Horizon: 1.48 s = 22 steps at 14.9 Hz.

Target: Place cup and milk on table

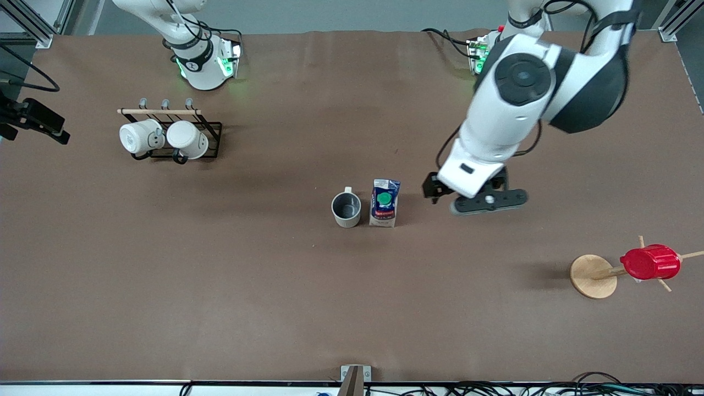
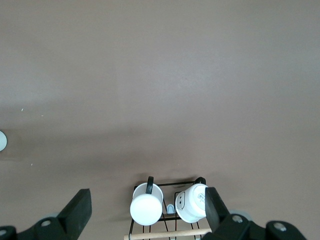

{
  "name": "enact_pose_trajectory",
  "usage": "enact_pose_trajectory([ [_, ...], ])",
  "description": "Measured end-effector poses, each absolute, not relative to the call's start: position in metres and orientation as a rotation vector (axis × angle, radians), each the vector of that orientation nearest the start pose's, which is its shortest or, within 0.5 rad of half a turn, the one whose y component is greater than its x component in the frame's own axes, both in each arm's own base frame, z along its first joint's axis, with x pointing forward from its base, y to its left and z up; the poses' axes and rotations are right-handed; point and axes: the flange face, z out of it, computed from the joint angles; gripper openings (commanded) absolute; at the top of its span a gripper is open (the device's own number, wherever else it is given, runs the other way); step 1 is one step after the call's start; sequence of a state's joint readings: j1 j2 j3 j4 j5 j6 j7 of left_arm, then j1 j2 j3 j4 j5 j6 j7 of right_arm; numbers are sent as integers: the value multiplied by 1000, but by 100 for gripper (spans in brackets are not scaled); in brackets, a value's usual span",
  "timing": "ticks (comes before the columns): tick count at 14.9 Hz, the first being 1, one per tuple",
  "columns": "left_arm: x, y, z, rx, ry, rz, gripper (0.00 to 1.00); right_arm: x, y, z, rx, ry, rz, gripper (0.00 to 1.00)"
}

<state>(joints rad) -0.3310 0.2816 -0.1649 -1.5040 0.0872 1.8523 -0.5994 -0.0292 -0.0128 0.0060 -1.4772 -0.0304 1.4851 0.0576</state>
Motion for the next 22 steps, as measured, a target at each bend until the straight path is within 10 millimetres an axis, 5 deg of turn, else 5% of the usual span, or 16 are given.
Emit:
enact_pose_trajectory([
  [5,592,-200,532,-3203,-33,-85,100,541,-16,668,-3169,130,-33,100],
  [7,587,-178,545,-3199,-26,-60,100,541,-16,668,-3167,157,-34,100],
  [16,554,-128,613,-3178,-8,-109,100,541,-17,668,-3166,176,-32,100],
  [22,541,-129,624,-3171,1,-91,100,541,-18,668,-3166,182,-33,100],
])
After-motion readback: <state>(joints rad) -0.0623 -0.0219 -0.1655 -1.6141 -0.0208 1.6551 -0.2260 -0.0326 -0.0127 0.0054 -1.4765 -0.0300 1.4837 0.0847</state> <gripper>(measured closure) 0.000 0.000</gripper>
